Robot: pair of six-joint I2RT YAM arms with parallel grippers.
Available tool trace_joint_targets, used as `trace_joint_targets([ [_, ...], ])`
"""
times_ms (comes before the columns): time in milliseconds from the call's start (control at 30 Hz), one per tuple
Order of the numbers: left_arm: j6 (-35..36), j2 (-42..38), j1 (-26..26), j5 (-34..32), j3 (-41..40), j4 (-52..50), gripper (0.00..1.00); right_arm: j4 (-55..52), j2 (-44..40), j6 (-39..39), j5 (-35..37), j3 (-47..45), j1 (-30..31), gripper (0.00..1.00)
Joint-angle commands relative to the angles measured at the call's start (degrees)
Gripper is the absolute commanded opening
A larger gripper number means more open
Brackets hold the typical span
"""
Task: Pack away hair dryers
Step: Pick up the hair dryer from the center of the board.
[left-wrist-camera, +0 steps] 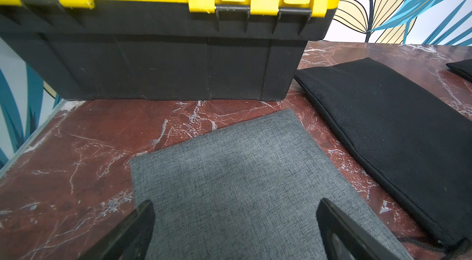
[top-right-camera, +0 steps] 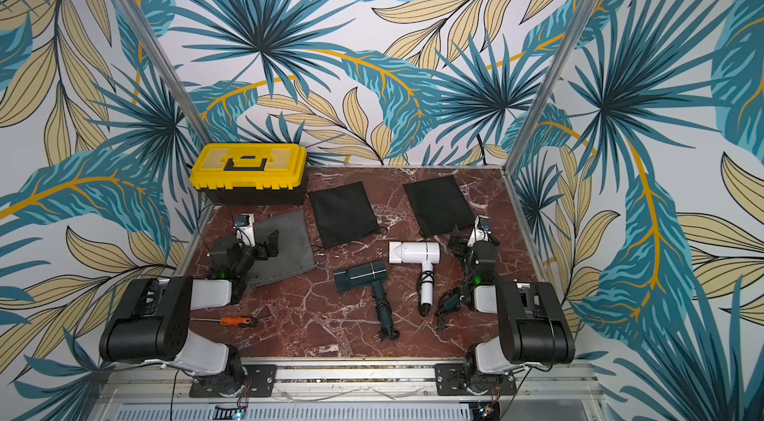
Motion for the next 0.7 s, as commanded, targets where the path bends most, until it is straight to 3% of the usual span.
trace_joint_targets([
  [0, 0.4, 0.4, -0.3, 0.0, 2.6, 1.1, 1.00, -0.4, 0.5, 0.4, 0.6, 0.1, 0.4, 0.99],
  [300, 0.7, -0.3, -0.2, 0.2, 4.0, 1.0, 1.00, -1.5, 0.3, 0.2, 0.4, 0.8, 0.5, 0.99],
  [333, 0.7, -1.8, -0.2, 0.4, 5.5, -2.9, 1.00, -2.6, -0.6, 0.2, 0.8, 1.0, 0.5, 0.99],
  [467, 1.3, -7.8, -0.2, 1.4, 9.3, -13.5, 0.99, -23.1, -11.2, -0.7, 0.0, 7.6, 1.1, 0.99],
  [567, 3.4, -11.8, -0.5, 0.8, 13.1, -22.2, 0.99, -37.0, -17.3, 7.2, 4.2, 13.9, 1.0, 1.00],
  [667, 5.1, -13.2, -0.5, -1.9, 21.5, -38.3, 0.99, -52.1, -20.3, 18.7, 5.3, 20.5, 1.1, 0.99],
])
